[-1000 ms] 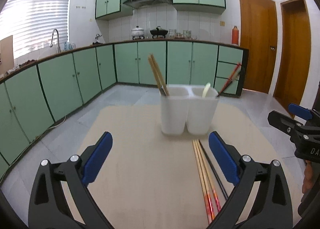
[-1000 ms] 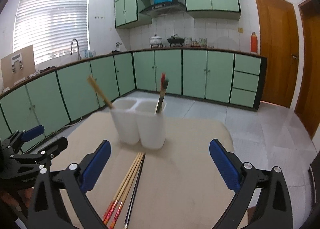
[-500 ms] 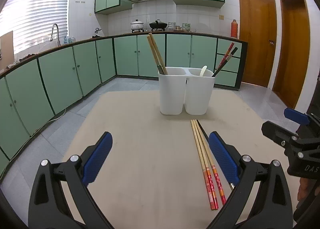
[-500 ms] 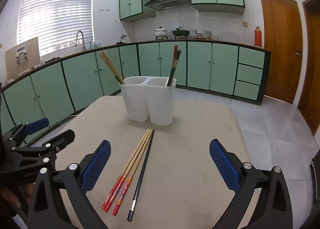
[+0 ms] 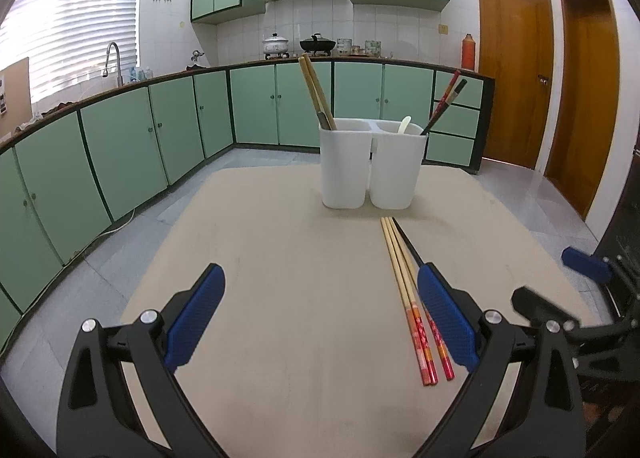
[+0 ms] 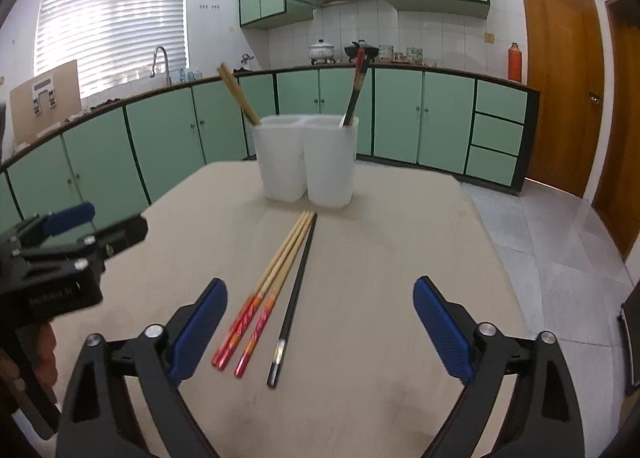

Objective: Organize utensils
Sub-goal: 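Move both tools back toward the remaining chopsticks on the mat, then grasp a black chopstick with the right tool while the left tool grasps a red-patterned one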

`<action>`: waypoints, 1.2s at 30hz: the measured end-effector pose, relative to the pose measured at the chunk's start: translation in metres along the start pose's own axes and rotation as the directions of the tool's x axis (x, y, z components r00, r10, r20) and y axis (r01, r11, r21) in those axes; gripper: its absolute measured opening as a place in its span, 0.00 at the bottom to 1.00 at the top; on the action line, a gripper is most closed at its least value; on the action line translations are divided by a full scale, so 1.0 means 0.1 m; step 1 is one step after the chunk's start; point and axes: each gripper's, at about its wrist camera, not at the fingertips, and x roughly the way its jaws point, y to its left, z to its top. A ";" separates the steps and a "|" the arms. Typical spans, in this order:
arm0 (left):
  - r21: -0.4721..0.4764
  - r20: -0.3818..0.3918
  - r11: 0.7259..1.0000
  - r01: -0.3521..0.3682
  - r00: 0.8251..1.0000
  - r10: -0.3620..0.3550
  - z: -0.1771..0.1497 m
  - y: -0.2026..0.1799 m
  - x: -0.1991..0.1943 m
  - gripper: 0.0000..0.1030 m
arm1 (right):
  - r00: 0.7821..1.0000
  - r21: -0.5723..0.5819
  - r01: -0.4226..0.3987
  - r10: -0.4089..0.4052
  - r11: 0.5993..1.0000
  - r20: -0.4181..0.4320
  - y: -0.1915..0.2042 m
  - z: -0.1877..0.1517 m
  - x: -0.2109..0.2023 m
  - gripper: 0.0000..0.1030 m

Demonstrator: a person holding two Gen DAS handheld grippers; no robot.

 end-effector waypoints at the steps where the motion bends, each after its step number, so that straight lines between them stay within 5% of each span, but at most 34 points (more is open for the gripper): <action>1: 0.001 0.000 1.000 0.000 1.000 0.000 -0.02 0.00 -0.01 0.91 | 1.000 0.001 0.000 0.000 1.000 -0.010 0.01 -0.04 0.01 0.83; 15: -0.021 -0.056 1.000 -0.022 0.998 0.021 -0.26 0.17 0.03 0.91 | 0.986 0.039 -0.020 0.026 0.999 -0.163 0.14 -0.43 0.24 0.38; 36: 0.007 -0.113 1.000 0.008 0.994 -0.007 -0.39 -0.01 0.16 0.91 | 0.979 -0.043 -0.018 0.009 0.999 -0.201 0.31 -0.49 0.32 0.08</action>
